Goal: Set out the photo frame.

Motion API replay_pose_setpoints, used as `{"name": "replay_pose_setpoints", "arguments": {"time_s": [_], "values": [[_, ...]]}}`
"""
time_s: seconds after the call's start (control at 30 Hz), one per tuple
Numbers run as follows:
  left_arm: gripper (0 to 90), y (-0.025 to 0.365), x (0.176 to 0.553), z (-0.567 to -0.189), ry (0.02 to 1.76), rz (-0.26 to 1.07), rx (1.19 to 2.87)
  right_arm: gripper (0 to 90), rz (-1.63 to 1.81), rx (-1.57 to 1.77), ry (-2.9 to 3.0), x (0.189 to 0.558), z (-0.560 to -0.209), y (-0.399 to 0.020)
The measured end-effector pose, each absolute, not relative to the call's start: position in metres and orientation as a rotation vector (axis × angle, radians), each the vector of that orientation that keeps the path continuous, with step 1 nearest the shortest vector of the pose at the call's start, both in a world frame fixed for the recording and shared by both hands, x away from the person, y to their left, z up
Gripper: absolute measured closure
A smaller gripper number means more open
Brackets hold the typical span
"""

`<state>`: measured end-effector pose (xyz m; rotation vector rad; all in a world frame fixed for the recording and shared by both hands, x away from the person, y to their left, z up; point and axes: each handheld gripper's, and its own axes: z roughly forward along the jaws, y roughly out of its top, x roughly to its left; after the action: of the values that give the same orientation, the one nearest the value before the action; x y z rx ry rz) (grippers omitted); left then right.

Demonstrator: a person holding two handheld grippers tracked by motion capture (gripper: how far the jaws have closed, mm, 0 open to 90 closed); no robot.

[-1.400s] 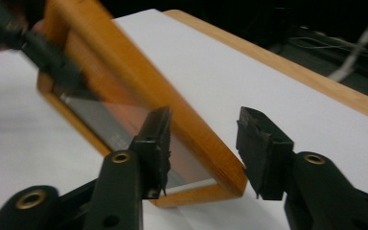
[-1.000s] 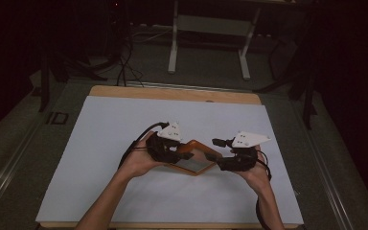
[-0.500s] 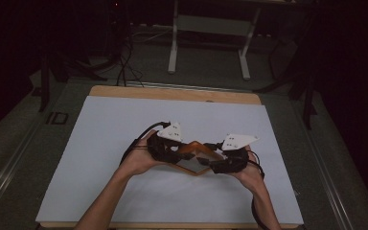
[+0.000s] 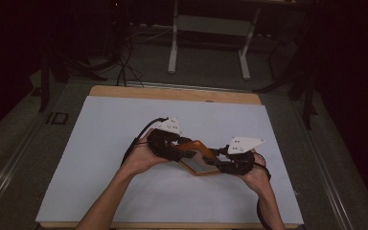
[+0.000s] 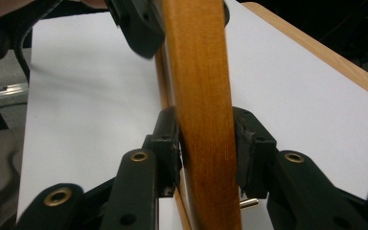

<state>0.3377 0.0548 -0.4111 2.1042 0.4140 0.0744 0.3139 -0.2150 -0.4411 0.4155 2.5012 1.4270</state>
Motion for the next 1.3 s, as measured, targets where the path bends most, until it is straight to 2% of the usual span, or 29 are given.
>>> {"name": "replay_pose_setpoints", "arguments": {"time_s": [0.33, 0.8, 1.3], "values": [[37.0, 0.075, 0.341, -0.416, 0.46, 0.086, 1.984, 68.6, 1.401, 0.432, 2.5, 0.311, -0.444, -0.229], [35.1, 0.085, 0.343, -0.432, 0.504, 0.1, 1.95, 68.7, 1.381, 0.428, 2.507, 0.309, -0.446, -0.238], [34.7, 0.061, 0.34, -0.464, 0.506, 0.077, 1.994, 68.4, 1.337, 0.452, 2.507, 0.307, -0.45, -0.251]]}}
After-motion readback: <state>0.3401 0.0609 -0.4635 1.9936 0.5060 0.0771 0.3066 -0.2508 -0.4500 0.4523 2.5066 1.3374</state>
